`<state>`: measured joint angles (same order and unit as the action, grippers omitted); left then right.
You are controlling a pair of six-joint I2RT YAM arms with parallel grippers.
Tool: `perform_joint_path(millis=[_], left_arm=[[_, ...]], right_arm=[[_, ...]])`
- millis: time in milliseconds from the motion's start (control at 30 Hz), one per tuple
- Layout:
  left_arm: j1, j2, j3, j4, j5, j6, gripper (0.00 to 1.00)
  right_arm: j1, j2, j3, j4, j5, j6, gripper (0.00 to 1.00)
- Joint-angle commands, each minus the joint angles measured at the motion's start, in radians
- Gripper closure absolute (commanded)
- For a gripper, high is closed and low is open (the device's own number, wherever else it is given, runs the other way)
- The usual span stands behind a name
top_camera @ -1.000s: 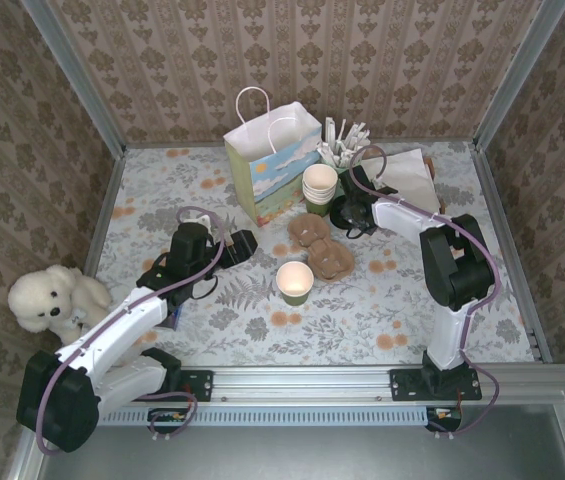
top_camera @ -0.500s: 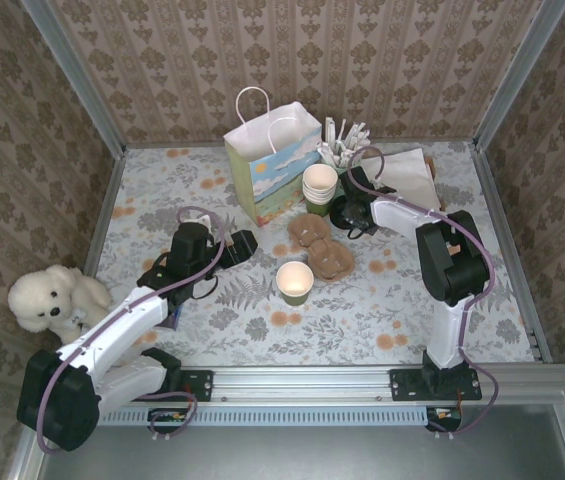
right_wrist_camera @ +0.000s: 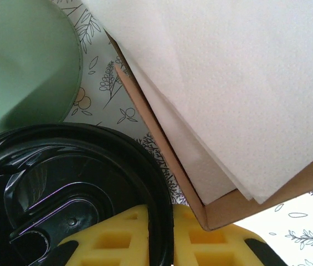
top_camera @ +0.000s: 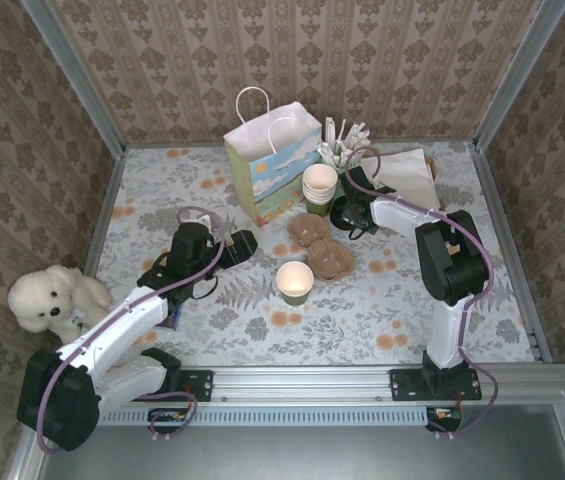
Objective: Pack the takeout coffee
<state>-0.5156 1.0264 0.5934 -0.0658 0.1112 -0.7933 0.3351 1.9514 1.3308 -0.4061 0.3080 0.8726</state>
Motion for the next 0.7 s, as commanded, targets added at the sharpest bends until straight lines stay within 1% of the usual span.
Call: perform_joint_path(millis=[0, 67, 267, 367, 567, 667], left_arm=[[0.009, -0.009, -0.001, 0.008, 0.001, -0.011, 0.0], [0.008, -0.009, -0.004, 0.012, 0.002, -0.015, 0.0], [0.009, -0.009, -0.004, 0.015, 0.005, -0.015, 0.0], [0.009, -0.008, -0.001, 0.015, 0.007, -0.012, 0.0], [0.009, -0.003, 0.002, 0.013, 0.008, -0.008, 0.0], [0.009, 0.003, 0.006, 0.015, 0.011, -0.005, 0.0]], right_arm=[[-0.005, -0.041, 0.009, -0.002, 0.042, -0.036, 0.84], [-0.004, -0.048, 0.005, -0.003, 0.043, -0.044, 0.86], [-0.006, -0.06, -0.004, 0.004, 0.042, -0.05, 0.86], [-0.005, -0.07, -0.012, 0.017, 0.045, -0.053, 0.88], [-0.002, -0.104, -0.063, 0.077, 0.048, -0.071, 0.9], [0.002, -0.127, -0.108, 0.14, 0.046, -0.095, 0.88]])
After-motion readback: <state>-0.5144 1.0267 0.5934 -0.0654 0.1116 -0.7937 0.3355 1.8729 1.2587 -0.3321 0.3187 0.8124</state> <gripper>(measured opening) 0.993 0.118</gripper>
